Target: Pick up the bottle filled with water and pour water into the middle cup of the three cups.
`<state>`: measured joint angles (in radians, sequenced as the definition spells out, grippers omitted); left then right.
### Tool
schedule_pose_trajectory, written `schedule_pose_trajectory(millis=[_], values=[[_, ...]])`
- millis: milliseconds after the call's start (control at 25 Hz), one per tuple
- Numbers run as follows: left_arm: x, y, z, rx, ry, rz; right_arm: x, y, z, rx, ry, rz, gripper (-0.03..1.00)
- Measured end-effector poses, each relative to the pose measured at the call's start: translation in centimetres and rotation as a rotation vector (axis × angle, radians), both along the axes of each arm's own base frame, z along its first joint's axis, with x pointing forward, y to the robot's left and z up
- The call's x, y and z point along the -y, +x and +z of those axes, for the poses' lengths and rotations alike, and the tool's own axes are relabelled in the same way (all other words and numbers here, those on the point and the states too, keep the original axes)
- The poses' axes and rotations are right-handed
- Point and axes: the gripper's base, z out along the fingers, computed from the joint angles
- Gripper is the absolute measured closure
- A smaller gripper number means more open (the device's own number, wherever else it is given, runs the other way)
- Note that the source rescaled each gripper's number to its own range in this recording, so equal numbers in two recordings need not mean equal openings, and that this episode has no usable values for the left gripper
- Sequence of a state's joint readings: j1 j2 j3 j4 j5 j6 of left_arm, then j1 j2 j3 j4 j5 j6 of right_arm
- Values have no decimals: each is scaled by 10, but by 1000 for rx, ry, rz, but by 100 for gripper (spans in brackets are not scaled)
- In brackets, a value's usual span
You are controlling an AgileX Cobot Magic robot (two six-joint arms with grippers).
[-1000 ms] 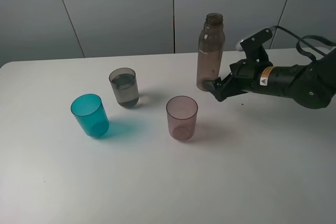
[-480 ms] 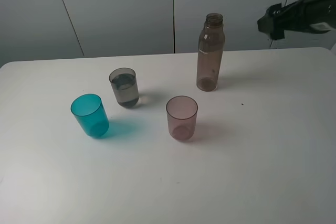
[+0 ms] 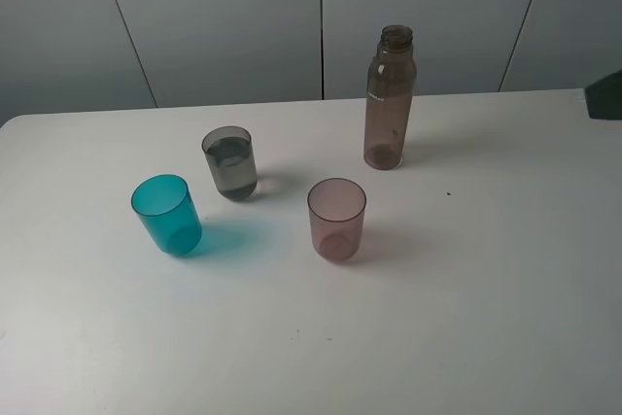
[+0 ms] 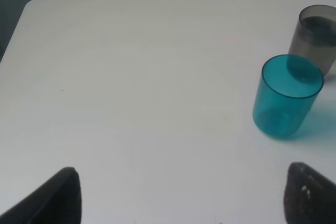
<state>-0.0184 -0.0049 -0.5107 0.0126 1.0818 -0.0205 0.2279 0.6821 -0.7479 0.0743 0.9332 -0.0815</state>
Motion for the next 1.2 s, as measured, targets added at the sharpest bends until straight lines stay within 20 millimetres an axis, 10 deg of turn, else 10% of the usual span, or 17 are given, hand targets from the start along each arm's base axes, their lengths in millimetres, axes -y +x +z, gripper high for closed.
schedule_pose_trajectory(millis=[600, 1200], values=[[0, 0, 0, 0, 0, 0, 24, -116, -42, 296, 89, 25, -3], [0, 0, 0, 0, 0, 0, 27, -118, -48, 284, 73, -73, -3]])
